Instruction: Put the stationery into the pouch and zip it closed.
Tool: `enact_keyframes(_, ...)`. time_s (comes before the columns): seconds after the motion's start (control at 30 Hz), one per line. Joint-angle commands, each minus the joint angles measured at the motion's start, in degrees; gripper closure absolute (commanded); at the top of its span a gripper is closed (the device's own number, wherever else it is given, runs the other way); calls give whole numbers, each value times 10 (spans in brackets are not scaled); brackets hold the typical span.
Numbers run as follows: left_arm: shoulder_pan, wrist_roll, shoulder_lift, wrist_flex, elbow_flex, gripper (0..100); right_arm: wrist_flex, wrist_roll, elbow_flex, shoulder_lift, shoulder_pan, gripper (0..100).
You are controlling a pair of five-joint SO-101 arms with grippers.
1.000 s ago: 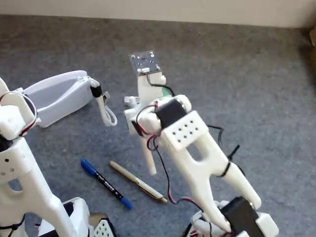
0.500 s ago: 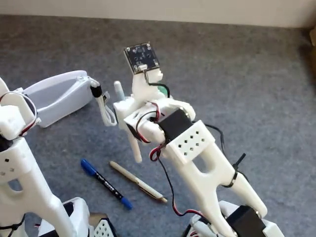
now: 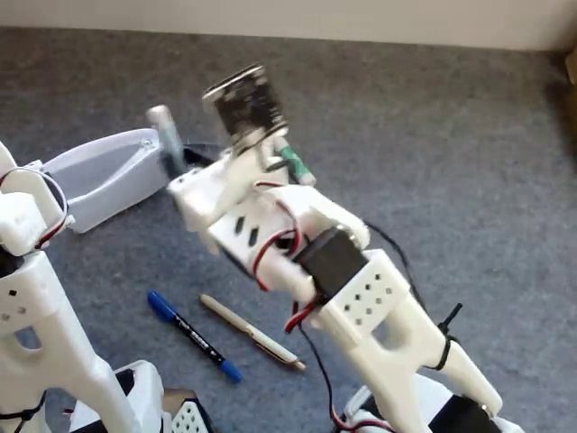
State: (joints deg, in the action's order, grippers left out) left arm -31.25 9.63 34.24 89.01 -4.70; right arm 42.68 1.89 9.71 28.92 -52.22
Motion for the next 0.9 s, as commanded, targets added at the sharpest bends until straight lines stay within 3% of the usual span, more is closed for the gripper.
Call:
enact_keyframes(0.0, 7, 5, -6, 0, -2, 993, -46, -29, -5, 22, -34, 994)
enact_keyframes(0.5, 8, 5, -6, -1, -7, 993, -276, -32, -4, 16, -38, 994)
enact_keyframes(0.87, 10, 6, -6, 0, -7, 993, -453, -32, -5, -89, -36, 994)
